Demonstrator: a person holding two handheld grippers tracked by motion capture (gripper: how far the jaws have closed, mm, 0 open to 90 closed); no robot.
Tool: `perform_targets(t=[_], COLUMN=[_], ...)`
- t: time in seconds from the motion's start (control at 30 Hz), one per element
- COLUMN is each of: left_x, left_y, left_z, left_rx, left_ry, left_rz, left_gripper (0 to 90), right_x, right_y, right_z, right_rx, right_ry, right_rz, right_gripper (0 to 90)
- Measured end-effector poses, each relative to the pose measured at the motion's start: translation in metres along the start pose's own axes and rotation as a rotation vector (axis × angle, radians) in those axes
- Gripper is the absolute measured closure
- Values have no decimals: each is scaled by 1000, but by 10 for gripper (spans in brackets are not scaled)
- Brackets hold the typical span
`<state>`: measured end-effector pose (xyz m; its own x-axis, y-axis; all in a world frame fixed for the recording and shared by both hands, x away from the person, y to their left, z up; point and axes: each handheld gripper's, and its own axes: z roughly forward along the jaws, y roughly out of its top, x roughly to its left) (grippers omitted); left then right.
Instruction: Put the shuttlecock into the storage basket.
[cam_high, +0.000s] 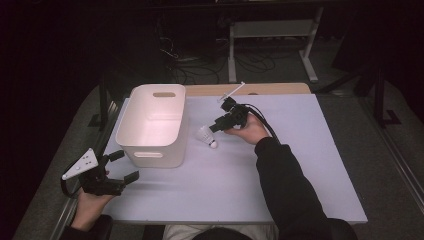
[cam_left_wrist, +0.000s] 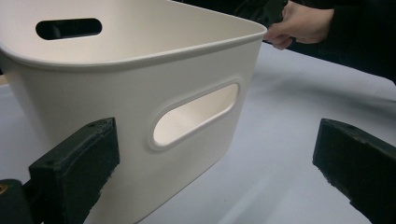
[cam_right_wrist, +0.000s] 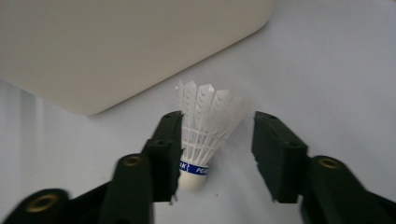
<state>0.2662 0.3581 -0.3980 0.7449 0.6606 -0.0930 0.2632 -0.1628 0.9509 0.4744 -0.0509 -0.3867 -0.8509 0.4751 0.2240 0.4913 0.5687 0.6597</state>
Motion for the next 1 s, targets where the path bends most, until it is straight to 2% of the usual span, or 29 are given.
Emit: perform_targets(t=[0.2,0.27,0.3,0.33,0.4,0.53,0.73,1.0], left_x=[0,0,0,0,0,0,0,0], left_y=[0,0,0,0,0,0,0,0], left_z=[0,0,0,0,0,0,0,0], left_rx=[1,1,2,1,0,1,0,0], left_ry=[1,1,0,0,0,0,-1,0], left_rz=[0,0,0,0,0,0,0,0], left_gripper=[3,3,3,3,3,3,3,3], right_x=[7,8,11,11,13,17,23,25], right_y=[2,3,3,3,3,4,3,-3], right_z=[-3,-3,-4,-4,-4,-3,1,12], right_rx=[11,13,14,18,28,37,38,84], right_ry=[-33,-38,-44,-47,-46,-53,-54,-53], right_rz=[12,12,3,6,6,-1,10,14], right_gripper=[290,270,172,131,120,1,0,0])
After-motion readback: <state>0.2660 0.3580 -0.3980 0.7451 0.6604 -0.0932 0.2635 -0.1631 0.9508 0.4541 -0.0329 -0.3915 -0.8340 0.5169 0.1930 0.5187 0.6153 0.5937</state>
